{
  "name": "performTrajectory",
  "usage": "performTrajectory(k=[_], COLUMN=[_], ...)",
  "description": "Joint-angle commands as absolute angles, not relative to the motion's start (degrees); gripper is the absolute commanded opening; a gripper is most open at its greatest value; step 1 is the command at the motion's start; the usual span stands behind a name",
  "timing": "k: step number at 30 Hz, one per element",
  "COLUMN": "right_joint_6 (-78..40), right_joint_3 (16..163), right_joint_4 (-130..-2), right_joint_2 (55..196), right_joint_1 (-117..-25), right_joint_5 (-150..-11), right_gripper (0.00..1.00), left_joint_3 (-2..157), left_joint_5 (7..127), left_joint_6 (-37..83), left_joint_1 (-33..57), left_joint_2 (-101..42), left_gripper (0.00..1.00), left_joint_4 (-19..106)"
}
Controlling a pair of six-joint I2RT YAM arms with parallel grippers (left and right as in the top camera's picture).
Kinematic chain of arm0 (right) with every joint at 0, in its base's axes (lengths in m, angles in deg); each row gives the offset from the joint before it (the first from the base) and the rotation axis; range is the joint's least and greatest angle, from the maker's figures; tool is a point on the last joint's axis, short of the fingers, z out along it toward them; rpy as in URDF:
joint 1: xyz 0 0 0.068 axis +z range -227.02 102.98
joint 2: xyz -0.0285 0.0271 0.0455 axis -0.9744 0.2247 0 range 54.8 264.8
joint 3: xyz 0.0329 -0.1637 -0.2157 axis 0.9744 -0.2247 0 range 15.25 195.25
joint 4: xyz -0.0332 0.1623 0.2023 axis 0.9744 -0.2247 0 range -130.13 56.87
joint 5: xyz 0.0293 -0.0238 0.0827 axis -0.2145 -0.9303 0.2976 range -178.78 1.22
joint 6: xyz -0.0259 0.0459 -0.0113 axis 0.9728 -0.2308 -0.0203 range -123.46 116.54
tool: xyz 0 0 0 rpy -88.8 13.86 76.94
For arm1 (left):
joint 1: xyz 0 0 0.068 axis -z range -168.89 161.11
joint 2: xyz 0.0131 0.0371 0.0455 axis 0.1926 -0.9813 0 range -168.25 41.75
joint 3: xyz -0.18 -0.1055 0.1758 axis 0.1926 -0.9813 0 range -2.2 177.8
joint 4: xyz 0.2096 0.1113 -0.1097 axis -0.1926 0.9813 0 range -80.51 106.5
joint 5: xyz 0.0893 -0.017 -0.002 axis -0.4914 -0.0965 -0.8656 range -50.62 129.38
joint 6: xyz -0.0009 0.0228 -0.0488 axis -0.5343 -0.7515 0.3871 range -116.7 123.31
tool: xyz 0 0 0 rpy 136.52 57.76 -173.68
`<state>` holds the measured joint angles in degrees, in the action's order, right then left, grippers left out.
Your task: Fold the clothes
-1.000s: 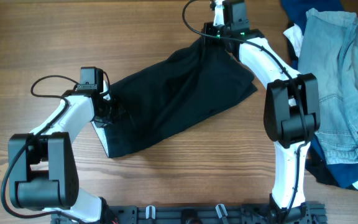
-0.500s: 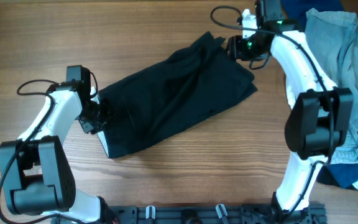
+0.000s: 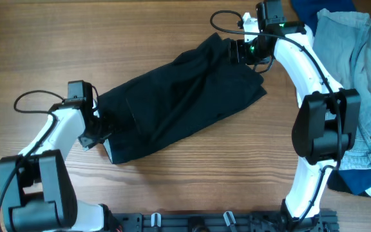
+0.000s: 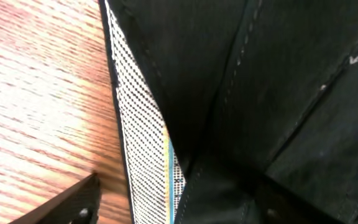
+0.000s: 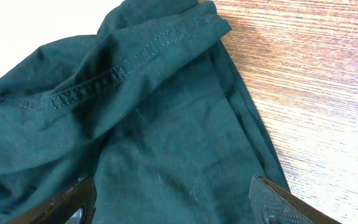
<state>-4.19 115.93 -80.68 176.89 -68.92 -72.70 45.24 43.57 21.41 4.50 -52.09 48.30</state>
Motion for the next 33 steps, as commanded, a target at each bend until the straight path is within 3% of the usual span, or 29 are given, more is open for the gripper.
performTrajectory(k=[1,2,3,5,7,11,13,14,15,17,27,33], right_joint_6=[-3.49,-3.49,-3.54,-3.56,-3.6,-3.6,-3.65,-3.62,-3.67,-4.15,-8.87,-13.17], right_joint_3=[115.71,115.71,115.71,115.71,115.71,115.71,115.71,115.71,115.71,115.71,115.69,115.6], right_joint_4=[-80.55,-80.55,-80.55,-80.55,-80.37,-80.55,-80.37,-80.29,-80.29,-80.31,-76.88,-76.68], right_joint_2=[178.04,178.04,178.04,178.04,178.04,178.04,178.04,178.04,178.04,178.11,186.63,191.36], right_joint_1=[-68.79,-68.79,-68.79,-68.79,-68.79,-68.79,-68.79,-68.79,-68.79,-68.79,-67.1,-67.1], right_joint_5=[-71.79,-71.79,-71.76,-71.76,-71.76,-69.45,-67.59,-66.12,-65.56,-64.07,-52.66,-54.41], right_gripper=[0.8,0.8,0.8,0.8,0.8,0.76,0.56,0.35,0.22,0.04,0.04,0.04], left_joint_3=[40.98,40.98,40.98,40.98,40.98,48.08,58.0,62.55,65.67,70.83,73.06,78.35], left_joint_5=[47.96,48.96,48.99,48.96,48.94,49.16,48.4,46.91,45.25,42.25,42.08,49.47], left_joint_6=[20.69,23.73,25.17,25.7,26.29,23.56,16.58,13.61,11.86,7.97,6.27,6.86], left_joint_1=[4.12,4.12,4.12,4.12,4.12,2.99,1.35,0.6,0.17,-0.36,-0.38,-0.36], left_joint_2=[-54.69,-54.69,-54.69,-54.69,-54.67,-53.42,-52.79,-52.79,-52.79,-52.79,-52.83,-52.81], left_gripper=[0.4,0.24,0.16,0.13,0.04,0.04,0.04,0.04,0.04,0.04,0.04,0.04], left_joint_4=[43.65,42.84,42.44,41.9,40.61,44.87,51.19,52.35,52.21,49.98,43.8,52.65])
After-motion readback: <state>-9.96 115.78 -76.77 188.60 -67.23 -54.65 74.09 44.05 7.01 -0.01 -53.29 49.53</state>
